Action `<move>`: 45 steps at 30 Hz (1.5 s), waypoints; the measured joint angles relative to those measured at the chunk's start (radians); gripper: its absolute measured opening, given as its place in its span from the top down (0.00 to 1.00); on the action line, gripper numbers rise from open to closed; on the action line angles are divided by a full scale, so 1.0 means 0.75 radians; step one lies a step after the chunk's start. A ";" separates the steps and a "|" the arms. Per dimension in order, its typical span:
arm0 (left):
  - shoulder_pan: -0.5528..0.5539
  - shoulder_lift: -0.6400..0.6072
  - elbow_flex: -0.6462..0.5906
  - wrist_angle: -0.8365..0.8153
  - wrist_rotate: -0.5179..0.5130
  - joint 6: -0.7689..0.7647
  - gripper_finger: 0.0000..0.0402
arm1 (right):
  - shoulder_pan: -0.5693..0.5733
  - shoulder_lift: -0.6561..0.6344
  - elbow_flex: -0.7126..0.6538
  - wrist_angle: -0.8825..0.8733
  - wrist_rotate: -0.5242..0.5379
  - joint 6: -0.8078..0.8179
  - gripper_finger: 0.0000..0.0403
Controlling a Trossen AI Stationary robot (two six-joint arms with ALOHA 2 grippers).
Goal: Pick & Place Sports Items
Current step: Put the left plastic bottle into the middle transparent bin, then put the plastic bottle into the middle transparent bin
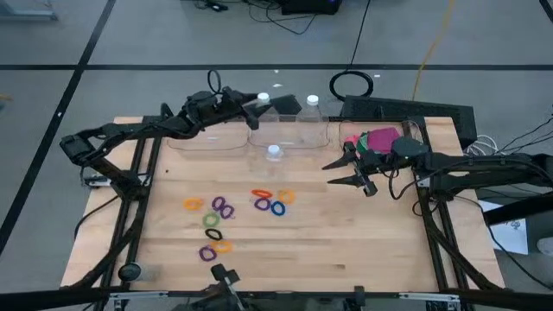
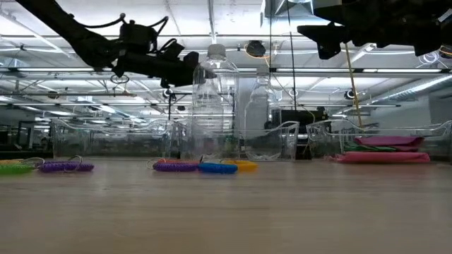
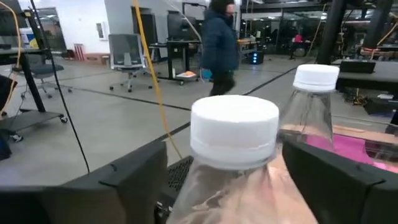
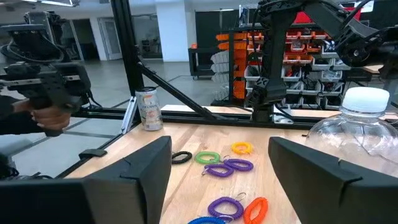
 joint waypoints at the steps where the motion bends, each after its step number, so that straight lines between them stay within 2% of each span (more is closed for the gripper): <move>1: 0.000 0.000 0.000 0.002 0.000 0.000 0.31 | 0.000 0.000 0.000 0.000 0.000 0.000 0.51; 13: 0.001 -0.011 0.000 -0.002 0.004 -0.031 0.17 | 0.000 0.000 0.000 0.000 0.000 0.000 0.51; 32: 0.002 -0.234 0.000 -0.295 0.003 0.063 0.24 | 0.001 0.000 0.000 0.000 0.000 0.006 0.51; 45: 0.002 -0.471 -0.001 -0.630 0.002 0.074 0.24 | 0.000 0.000 0.000 0.000 0.000 0.006 0.51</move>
